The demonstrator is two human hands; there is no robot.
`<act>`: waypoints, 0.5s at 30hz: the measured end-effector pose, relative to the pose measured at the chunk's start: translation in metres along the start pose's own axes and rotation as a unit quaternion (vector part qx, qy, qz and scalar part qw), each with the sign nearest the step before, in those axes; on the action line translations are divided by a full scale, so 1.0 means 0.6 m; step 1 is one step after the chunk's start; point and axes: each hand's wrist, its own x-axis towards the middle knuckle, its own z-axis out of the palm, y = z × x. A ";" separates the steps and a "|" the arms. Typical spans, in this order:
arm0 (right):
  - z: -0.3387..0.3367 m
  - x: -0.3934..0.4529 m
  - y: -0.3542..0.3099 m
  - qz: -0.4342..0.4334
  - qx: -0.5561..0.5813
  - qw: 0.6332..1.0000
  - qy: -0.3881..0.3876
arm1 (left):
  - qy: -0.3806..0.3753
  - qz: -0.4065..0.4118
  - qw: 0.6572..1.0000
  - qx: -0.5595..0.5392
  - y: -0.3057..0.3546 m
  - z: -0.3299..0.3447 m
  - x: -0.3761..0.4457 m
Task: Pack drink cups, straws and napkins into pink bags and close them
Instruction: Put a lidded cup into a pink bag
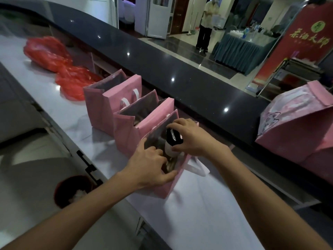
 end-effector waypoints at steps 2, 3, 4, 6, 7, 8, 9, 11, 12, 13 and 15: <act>0.007 0.012 -0.004 -0.017 -0.006 1.000 -0.024 | 0.010 0.003 1.000 -0.011 0.004 0.002 -0.001; 0.013 0.018 -0.005 -0.020 -0.003 0.999 -0.037 | 0.014 0.004 1.000 -0.015 0.007 0.003 -0.002; 0.020 0.023 -0.006 -0.021 0.000 0.998 -0.051 | 0.015 0.005 1.000 -0.017 0.009 0.004 -0.005; 0.037 0.029 -0.008 -0.023 -0.005 0.997 -0.076 | 0.027 0.005 0.999 -0.023 0.011 0.005 -0.013; 0.044 0.030 -0.009 -0.027 -0.010 0.996 -0.087 | 0.040 0.005 0.999 -0.027 0.009 0.007 -0.017; 0.052 0.031 -0.010 -0.031 -0.014 0.995 -0.096 | 0.060 0.008 0.998 -0.032 0.008 0.008 -0.022; 0.059 0.030 -0.009 -0.036 -0.018 0.994 -0.104 | 0.085 0.012 0.996 -0.033 0.005 0.011 -0.027; 0.067 0.030 -0.011 -0.047 -0.026 0.992 -0.111 | 0.132 0.023 0.991 -0.027 0.000 0.016 -0.036; 0.070 0.031 -0.012 -0.051 -0.030 0.992 -0.112 | 0.142 0.024 0.989 -0.023 -0.002 0.018 -0.039; 0.072 0.034 -0.016 -0.056 -0.032 0.991 -0.113 | 0.145 0.025 0.989 -0.019 -0.003 0.020 -0.041; 0.079 0.040 -0.027 -0.069 -0.041 0.990 -0.118 | 0.144 0.024 0.989 -0.012 -0.005 0.025 -0.043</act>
